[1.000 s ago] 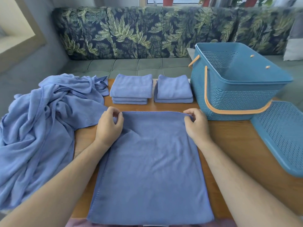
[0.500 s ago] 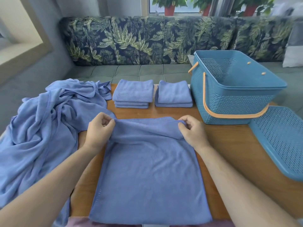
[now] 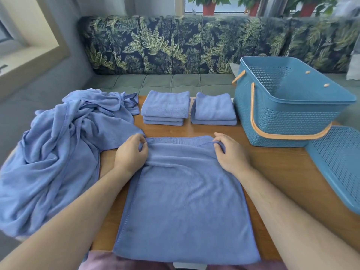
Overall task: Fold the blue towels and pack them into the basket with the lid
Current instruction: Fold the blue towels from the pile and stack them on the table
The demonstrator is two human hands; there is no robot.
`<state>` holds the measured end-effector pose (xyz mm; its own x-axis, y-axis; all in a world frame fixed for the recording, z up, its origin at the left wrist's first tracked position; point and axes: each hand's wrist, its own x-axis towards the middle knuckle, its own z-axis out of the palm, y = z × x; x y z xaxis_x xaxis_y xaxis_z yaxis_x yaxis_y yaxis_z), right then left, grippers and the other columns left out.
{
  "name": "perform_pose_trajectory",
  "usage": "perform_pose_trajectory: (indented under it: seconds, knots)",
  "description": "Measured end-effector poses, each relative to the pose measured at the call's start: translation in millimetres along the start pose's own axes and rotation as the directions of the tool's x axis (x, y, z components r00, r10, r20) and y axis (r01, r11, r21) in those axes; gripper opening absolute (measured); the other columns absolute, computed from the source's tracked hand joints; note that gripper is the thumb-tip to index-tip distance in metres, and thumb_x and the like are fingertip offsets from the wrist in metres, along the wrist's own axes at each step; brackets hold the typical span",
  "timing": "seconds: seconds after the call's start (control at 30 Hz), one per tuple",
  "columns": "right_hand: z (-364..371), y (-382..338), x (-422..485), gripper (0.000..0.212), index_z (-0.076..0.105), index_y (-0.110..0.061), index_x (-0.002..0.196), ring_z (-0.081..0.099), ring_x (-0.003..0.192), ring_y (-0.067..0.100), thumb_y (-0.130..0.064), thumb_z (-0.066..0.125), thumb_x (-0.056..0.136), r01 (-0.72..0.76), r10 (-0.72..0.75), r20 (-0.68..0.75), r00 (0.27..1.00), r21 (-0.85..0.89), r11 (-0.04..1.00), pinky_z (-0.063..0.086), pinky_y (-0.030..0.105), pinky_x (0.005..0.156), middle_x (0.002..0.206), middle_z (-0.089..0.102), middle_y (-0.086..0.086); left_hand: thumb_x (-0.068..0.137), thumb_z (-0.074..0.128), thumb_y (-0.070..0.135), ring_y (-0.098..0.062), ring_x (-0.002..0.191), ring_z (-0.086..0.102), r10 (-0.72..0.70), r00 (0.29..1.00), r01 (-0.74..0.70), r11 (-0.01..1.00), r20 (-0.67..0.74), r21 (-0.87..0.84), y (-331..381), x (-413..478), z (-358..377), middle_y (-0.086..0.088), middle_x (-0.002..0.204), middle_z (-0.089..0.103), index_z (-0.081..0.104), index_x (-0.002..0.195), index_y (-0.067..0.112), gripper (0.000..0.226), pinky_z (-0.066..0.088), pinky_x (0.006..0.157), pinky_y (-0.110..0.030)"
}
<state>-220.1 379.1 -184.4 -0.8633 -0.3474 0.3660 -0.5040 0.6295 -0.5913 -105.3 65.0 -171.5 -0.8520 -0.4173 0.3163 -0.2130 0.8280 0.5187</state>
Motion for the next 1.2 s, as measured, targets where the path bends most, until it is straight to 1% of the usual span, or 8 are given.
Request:
perform_pose_trajectory:
  seconds: [0.13,0.2,0.43,0.63,0.8,1.03,1.1,1.2]
  knots:
    - [-2,-5,1,0.012,0.066,-0.026,0.099,0.059,0.101,0.019,-0.017,0.059,0.095,0.067,-0.07,-0.026,0.997,-0.091,0.994,0.049,0.037,0.077,0.105,0.065,-0.012,0.096,0.056,0.023,-0.015,0.086,0.058,0.044,0.999,-0.044,0.999,0.004,-0.013,0,-2,0,0.01,0.095,0.059,0.055,0.09,0.022,0.006,0.038,0.068,-0.03]
    - [-4,-5,-2,0.012,0.066,-0.023,0.099,0.054,0.098,0.021,-0.013,0.059,0.095,0.131,-0.142,-0.077,0.987,-0.129,0.983,0.046,0.036,0.079,0.102,0.063,-0.008,0.095,0.057,0.021,-0.015,0.082,0.056,0.104,0.995,-0.104,0.994,-0.009,-0.024,-1,-4,0,0.009,0.091,0.054,0.055,0.089,0.02,0.007,0.041,0.064,-0.033]
    - [-9,-11,-4,0.015,0.063,-0.004,0.097,0.053,0.097,0.014,0.008,0.056,0.091,0.189,-0.18,-0.189,0.965,0.034,0.981,0.037,0.011,0.092,0.105,0.053,0.008,0.094,0.059,0.02,-0.014,0.077,0.052,0.121,0.993,-0.121,0.992,-0.01,-0.035,-3,-4,-1,0.007,0.097,0.05,0.053,0.088,0.018,0.009,0.05,0.063,-0.04]
    - [-11,-9,-5,0.014,0.066,-0.001,0.095,0.057,0.111,0.014,0.01,0.059,0.09,0.216,-0.189,-0.226,0.956,0.098,0.972,0.04,0.016,0.1,0.118,0.058,0.011,0.095,0.059,0.021,-0.013,0.074,0.051,0.125,0.992,-0.125,0.992,-0.004,-0.02,-2,-4,-2,0.008,0.096,0.049,0.053,0.087,0.018,0.01,0.05,0.061,-0.041]
    - [-12,-9,-5,0.014,0.073,-0.002,0.096,0.062,0.108,0.016,0.005,0.062,0.091,0.222,-0.194,-0.265,0.944,0.077,0.972,0.046,0.02,0.097,0.117,0.065,0.008,0.095,0.06,0.02,-0.01,0.076,0.05,0.126,0.991,-0.129,0.989,-0.039,-0.07,-1,-3,-2,0.008,0.095,0.048,0.053,0.087,0.018,0.01,0.05,0.065,-0.038]
    - [-13,-10,-6,0.015,0.074,-0.001,0.099,0.062,0.105,0.015,0.005,0.065,0.09,0.205,-0.175,-0.355,0.918,0.046,0.978,0.045,0.018,0.097,0.112,0.066,0.007,0.095,0.06,0.011,-0.004,0.08,0.046,0.164,0.979,-0.183,0.968,-0.119,-0.17,3,-3,-4,0.002,0.088,0.049,0.053,0.087,0.013,0.011,0.038,0.073,-0.01]
    - [-13,-7,-5,0.014,0.075,-0.003,0.098,0.061,0.108,0.012,0.004,0.065,0.09,0.169,-0.141,-0.337,0.931,0.056,0.984,0.044,0.016,0.097,0.119,0.066,0.007,0.094,0.061,0.009,-0.007,0.078,0.045,0.159,0.978,-0.183,0.964,-0.135,-0.193,5,-4,-8,0.002,0.084,0.05,0.054,0.085,0.013,0.012,0.04,0.074,-0.013]
    - [-15,-7,-10,0.014,0.077,-0.006,0.097,0.062,0.112,0.011,0.001,0.067,0.09,0.05,-0.01,-0.275,0.961,0.138,0.989,0.045,0.013,0.093,0.123,0.067,0.004,0.093,0.065,0.008,-0.015,0.081,0.052,0.129,0.982,-0.16,0.958,-0.142,-0.238,5,-9,-15,0.007,0.083,0.053,0.058,0.083,0.012,0.013,0.046,0.072,-0.026]
